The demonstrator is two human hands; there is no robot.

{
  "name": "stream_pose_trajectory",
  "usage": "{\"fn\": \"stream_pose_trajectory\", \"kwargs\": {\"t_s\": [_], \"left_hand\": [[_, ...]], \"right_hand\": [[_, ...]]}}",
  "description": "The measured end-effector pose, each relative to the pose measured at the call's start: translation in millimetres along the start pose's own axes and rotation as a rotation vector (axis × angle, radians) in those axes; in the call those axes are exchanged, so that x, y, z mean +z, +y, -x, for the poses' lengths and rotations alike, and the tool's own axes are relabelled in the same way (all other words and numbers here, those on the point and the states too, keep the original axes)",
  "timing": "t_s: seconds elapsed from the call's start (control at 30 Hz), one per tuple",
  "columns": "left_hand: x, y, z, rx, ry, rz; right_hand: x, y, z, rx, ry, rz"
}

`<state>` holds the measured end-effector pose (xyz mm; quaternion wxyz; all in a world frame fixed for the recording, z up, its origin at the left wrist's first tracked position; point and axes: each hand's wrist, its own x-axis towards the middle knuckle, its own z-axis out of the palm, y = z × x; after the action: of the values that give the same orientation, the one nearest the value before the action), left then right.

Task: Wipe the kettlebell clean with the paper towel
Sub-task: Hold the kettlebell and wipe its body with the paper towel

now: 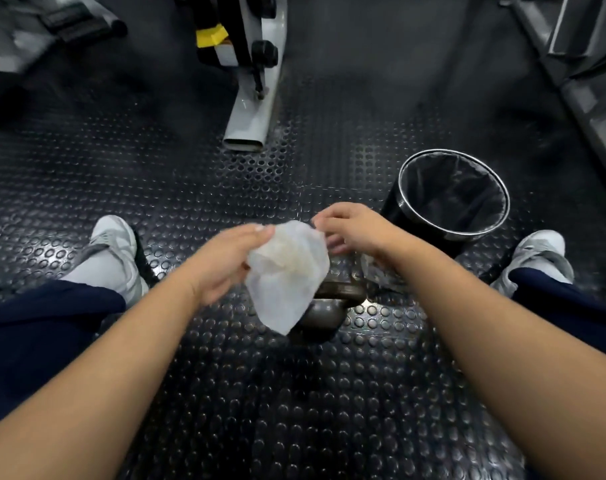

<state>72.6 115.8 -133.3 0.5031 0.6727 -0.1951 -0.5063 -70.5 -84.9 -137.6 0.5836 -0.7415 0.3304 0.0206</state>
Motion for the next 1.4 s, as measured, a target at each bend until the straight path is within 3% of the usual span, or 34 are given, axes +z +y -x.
{"fn": "stream_pose_trajectory", "kwargs": {"t_s": [0.07,0.13,0.17,0.3,0.4,0.5,0.6,0.77,0.9,1.1,1.23,1.4], "left_hand": [[-2,11,-6,0.158,0.276,-0.322],[6,11,-9,0.303,0.466,-0.641],[15,7,-9,0.349,0.482,-0.749],[60,-42,-17,0.436,0.263,-0.988],[87,-97,-25,0.273,0.04,-1.115],[100,-137,-20,0.236,0.044,-1.377],[98,-146,-12,0.286,0.063,-1.397],[73,-141,-24,0.159,0.07,-1.184],[98,-139,-3,0.322,-0.024,-1.269],[95,-143,-17,0.229,0.124,-1.098],[99,-150,4,0.261,0.114,-1.181],[98,-140,-16,0.331,-0.011,-1.304]], "right_hand": [[-6,18,1,-0.047,0.1,0.352],[-1,47,9,-0.053,0.021,0.598],[5,64,12,-0.061,-0.045,0.667],[34,123,22,-0.138,-0.175,0.83],[46,144,27,-0.221,-0.119,0.865],[56,145,31,-0.2,-0.073,0.911],[67,143,34,-0.187,-0.011,0.943],[75,139,34,-0.119,0.038,0.931],[80,137,32,-0.088,0.049,0.969],[80,142,30,-0.107,0.071,0.923],[81,140,27,-0.098,0.072,0.92],[80,150,26,-0.111,0.064,0.962]]}}
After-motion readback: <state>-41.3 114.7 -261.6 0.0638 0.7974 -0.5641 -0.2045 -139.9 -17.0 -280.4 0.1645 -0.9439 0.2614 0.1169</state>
